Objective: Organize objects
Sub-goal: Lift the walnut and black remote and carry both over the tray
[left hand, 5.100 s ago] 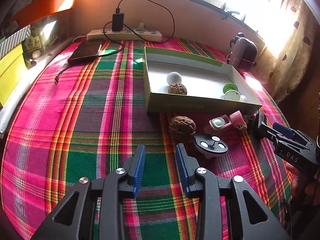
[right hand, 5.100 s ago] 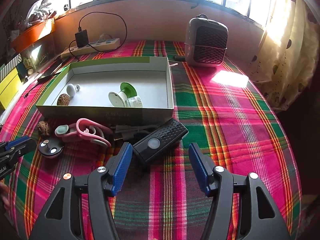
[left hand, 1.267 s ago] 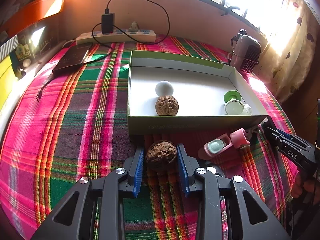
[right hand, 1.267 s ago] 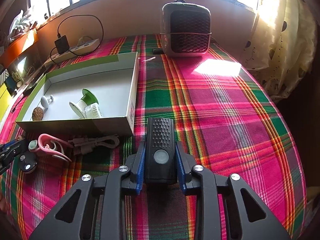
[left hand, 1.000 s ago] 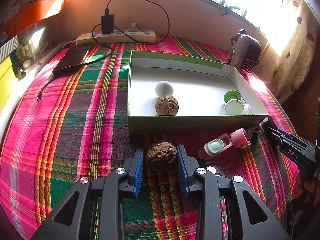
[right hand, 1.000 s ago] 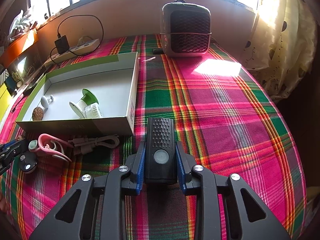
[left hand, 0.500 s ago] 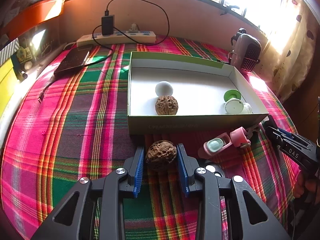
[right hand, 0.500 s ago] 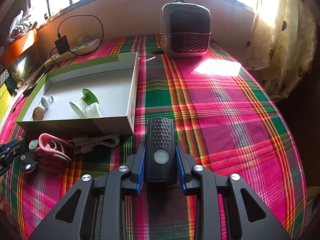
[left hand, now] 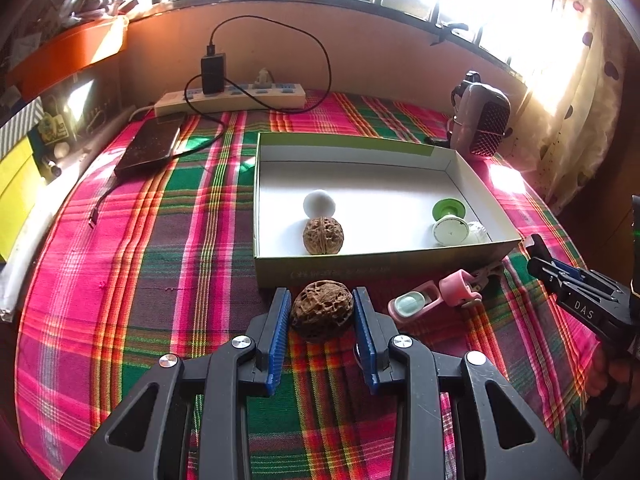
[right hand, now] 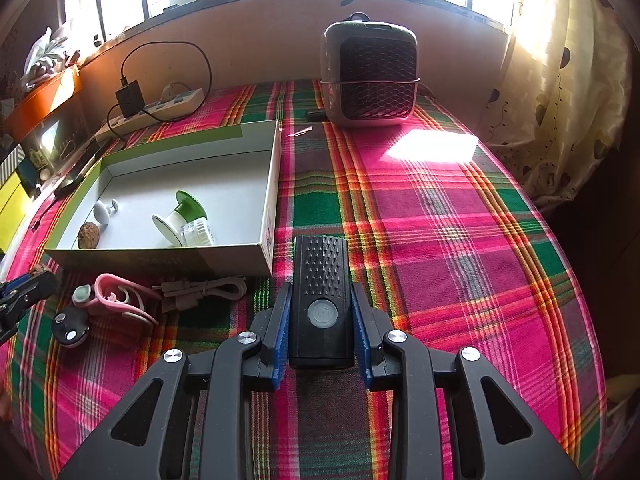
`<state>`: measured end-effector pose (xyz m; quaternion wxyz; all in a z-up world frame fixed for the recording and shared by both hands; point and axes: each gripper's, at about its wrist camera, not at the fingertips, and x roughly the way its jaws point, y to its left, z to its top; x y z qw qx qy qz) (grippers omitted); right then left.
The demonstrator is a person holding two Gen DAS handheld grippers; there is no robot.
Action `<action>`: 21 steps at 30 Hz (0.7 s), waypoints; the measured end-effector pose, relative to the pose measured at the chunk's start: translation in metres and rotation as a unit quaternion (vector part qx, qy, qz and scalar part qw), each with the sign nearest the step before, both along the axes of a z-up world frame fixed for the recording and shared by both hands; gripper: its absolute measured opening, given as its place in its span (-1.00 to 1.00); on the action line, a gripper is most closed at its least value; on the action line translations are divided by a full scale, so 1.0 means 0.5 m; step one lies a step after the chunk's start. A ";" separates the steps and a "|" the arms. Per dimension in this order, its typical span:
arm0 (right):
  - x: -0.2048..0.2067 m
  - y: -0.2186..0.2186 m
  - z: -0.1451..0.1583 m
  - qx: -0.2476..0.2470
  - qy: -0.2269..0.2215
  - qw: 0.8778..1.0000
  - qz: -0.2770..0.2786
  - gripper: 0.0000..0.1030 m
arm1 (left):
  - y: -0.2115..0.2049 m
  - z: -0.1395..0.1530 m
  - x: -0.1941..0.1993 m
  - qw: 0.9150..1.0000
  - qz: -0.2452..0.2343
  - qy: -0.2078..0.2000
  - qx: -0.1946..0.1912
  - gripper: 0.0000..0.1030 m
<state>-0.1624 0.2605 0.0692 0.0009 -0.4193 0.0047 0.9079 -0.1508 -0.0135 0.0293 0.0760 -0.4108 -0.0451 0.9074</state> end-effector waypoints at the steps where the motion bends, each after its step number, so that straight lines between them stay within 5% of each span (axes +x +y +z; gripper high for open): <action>1: 0.001 -0.001 0.004 0.001 0.003 1.000 0.000 -0.45 | 0.003 0.004 0.002 1.000 -0.001 0.002 -0.001 -0.43; 21: -0.035 -0.065 0.093 -0.023 0.027 0.997 0.061 -0.45 | 0.011 0.072 -0.047 0.999 -0.017 0.026 -0.013 -0.43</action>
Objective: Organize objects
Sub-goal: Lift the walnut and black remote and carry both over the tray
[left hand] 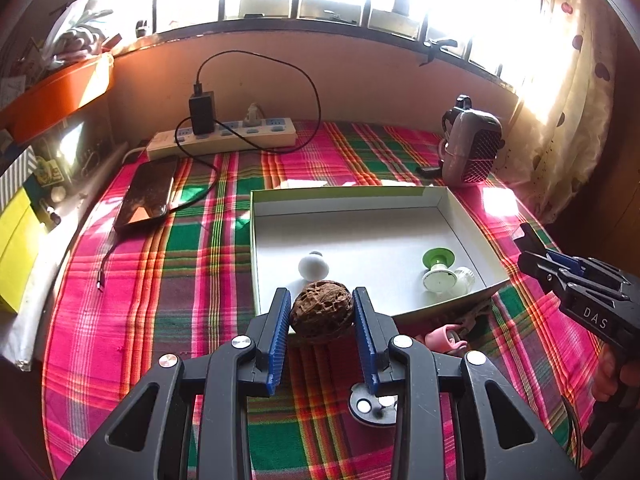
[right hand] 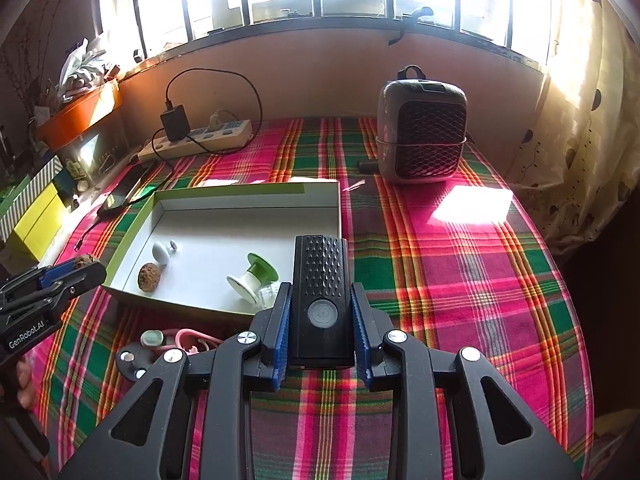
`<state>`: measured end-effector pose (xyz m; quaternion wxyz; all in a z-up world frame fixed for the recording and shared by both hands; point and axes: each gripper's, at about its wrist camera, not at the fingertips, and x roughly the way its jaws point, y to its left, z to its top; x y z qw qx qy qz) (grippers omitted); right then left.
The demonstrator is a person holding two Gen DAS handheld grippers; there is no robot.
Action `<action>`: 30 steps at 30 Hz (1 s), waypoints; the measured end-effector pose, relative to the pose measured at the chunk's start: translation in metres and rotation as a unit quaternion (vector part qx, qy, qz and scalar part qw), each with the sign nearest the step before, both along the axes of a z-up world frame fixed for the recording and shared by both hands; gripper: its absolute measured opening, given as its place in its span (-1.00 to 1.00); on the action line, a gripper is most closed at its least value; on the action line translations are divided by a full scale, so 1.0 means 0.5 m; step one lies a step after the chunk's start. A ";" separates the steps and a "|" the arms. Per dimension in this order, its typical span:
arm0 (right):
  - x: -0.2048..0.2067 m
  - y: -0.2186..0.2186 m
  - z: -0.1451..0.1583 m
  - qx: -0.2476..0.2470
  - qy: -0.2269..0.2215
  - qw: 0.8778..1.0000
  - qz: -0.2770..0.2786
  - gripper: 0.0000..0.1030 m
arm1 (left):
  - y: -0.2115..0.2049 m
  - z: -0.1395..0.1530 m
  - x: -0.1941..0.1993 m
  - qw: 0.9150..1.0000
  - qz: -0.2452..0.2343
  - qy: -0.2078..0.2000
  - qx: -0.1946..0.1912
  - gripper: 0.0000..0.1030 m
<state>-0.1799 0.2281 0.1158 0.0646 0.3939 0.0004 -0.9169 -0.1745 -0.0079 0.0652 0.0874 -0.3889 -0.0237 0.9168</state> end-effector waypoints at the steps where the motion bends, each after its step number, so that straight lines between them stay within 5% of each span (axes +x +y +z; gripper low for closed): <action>1: -0.006 -0.007 0.002 -0.002 -0.001 1.000 0.005 -0.45 | 0.000 0.000 -0.008 1.000 -0.001 -0.001 0.002 -0.43; 30: -0.200 -0.171 -0.077 -0.002 -0.061 0.995 0.073 -0.45 | -0.005 -0.063 -0.222 0.999 0.000 -0.041 -0.023 -0.43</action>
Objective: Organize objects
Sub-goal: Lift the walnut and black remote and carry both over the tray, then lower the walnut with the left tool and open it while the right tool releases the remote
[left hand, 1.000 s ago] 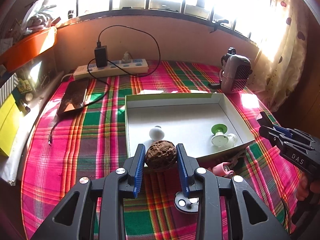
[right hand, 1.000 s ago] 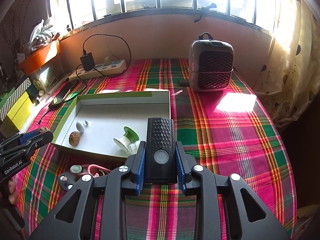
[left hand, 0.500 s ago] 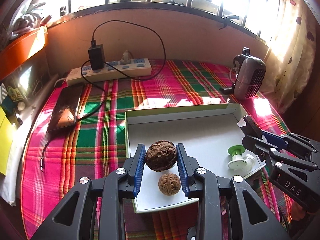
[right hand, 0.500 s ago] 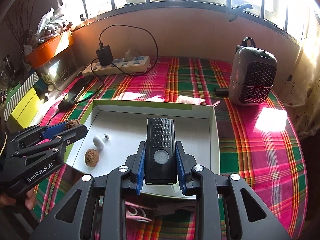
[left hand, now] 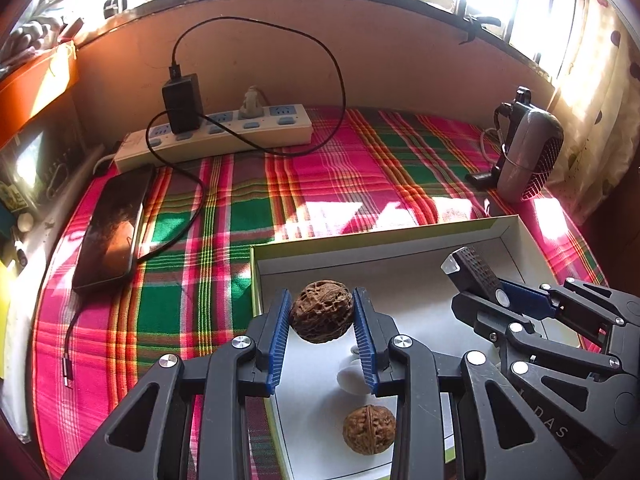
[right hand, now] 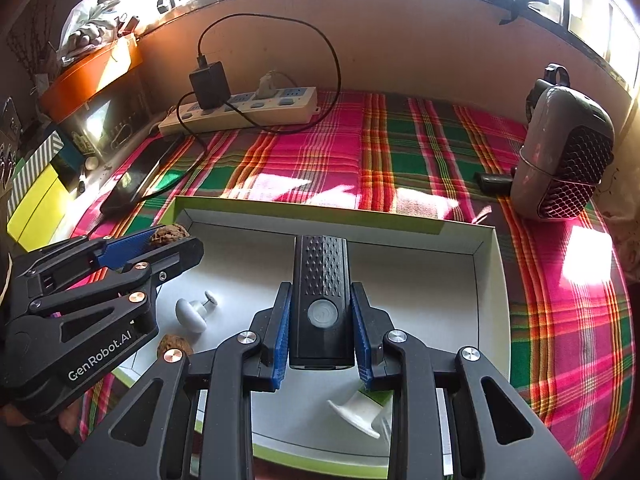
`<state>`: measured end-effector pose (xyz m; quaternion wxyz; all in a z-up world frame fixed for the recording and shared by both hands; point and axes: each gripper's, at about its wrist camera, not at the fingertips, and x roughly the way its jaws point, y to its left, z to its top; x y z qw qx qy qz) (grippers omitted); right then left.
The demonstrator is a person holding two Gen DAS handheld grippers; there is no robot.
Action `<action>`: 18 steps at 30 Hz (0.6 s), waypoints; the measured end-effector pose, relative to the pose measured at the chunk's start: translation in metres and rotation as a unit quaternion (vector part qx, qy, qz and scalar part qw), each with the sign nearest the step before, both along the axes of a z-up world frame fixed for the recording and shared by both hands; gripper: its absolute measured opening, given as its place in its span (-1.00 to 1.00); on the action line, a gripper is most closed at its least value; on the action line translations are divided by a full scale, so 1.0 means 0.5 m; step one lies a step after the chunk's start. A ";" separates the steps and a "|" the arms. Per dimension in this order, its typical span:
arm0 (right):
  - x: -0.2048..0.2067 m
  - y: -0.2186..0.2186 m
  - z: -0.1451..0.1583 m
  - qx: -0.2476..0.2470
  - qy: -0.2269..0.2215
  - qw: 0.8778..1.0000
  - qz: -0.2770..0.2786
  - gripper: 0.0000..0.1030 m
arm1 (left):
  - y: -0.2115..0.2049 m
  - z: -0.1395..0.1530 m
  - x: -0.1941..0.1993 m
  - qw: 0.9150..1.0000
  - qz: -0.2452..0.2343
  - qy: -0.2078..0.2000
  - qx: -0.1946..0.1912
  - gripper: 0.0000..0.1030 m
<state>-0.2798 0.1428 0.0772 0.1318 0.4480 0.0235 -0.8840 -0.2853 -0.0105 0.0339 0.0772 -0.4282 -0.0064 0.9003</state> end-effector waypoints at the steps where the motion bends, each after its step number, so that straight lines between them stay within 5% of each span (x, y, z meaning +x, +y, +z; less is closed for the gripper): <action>1: -0.002 -0.003 -0.002 0.001 -0.001 1.000 0.002 -0.45 | 0.002 -0.003 -0.005 1.000 -0.001 -0.002 -0.002 -0.43; 18: -0.035 -0.027 -0.035 0.010 -0.015 1.000 0.011 -0.45 | 0.012 -0.022 -0.023 1.000 -0.007 -0.003 -0.019 -0.43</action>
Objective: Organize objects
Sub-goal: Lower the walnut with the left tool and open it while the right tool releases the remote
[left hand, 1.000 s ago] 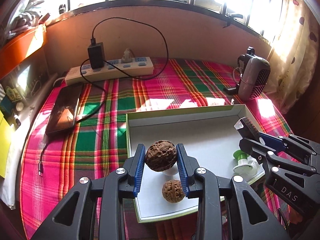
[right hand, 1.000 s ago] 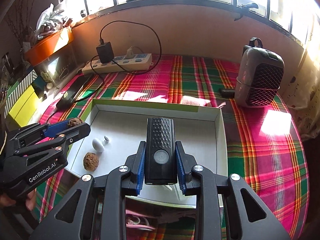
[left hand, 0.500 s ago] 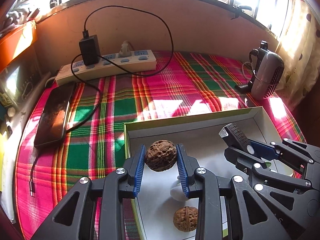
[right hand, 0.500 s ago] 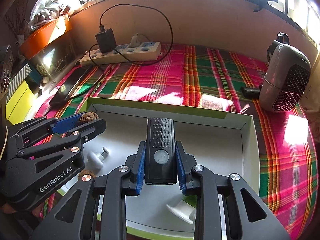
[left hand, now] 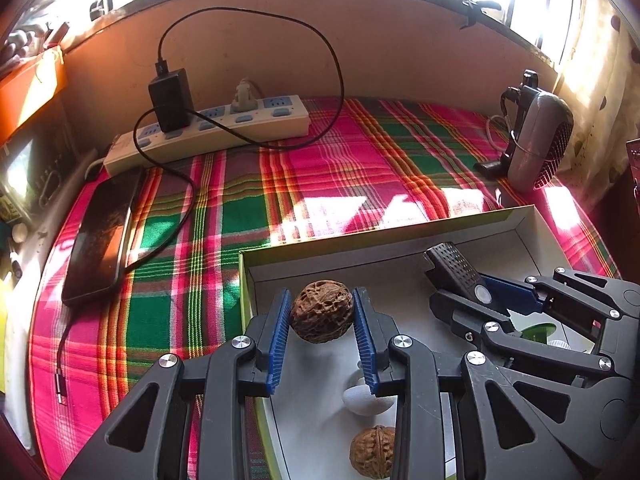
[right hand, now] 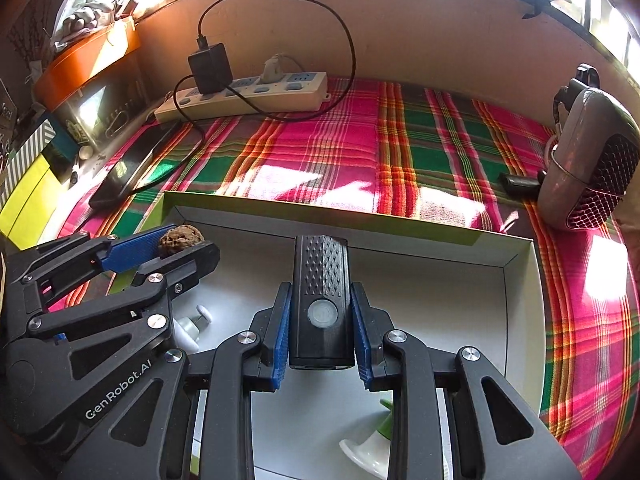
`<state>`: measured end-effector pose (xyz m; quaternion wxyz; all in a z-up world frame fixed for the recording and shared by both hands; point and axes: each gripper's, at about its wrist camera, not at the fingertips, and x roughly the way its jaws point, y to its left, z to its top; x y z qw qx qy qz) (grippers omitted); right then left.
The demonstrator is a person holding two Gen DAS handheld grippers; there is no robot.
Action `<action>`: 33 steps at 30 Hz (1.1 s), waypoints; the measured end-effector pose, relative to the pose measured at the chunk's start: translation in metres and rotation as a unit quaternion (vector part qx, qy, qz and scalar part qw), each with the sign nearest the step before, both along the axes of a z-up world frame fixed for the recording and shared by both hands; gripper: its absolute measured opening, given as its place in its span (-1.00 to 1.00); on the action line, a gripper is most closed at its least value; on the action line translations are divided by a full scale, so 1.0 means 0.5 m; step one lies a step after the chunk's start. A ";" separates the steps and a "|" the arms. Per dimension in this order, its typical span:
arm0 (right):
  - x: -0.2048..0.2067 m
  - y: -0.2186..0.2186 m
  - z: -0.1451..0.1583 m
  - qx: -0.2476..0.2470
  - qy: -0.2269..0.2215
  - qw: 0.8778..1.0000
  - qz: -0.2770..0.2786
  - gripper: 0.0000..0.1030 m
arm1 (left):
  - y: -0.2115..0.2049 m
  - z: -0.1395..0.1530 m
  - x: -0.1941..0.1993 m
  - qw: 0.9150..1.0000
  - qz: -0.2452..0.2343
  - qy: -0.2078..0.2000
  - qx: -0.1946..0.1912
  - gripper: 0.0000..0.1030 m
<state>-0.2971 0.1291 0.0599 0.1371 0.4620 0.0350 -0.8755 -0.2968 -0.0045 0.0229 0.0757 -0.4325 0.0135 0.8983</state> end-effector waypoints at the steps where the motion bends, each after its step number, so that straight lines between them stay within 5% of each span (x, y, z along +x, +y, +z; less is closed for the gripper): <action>1: -0.001 0.000 -0.001 0.000 -0.001 1.000 0.000 -0.45 | 0.001 0.000 0.000 1.000 -0.001 0.000 -0.002 -0.43; 26: -0.006 0.002 -0.007 -0.002 -0.005 1.000 -0.005 -0.44 | 0.002 -0.001 -0.002 1.000 -0.002 0.000 -0.012 -0.42; 33: -0.004 0.011 -0.004 -0.008 -0.004 1.000 -0.018 -0.23 | 0.000 0.001 -0.001 1.000 0.000 -0.003 -0.009 -0.42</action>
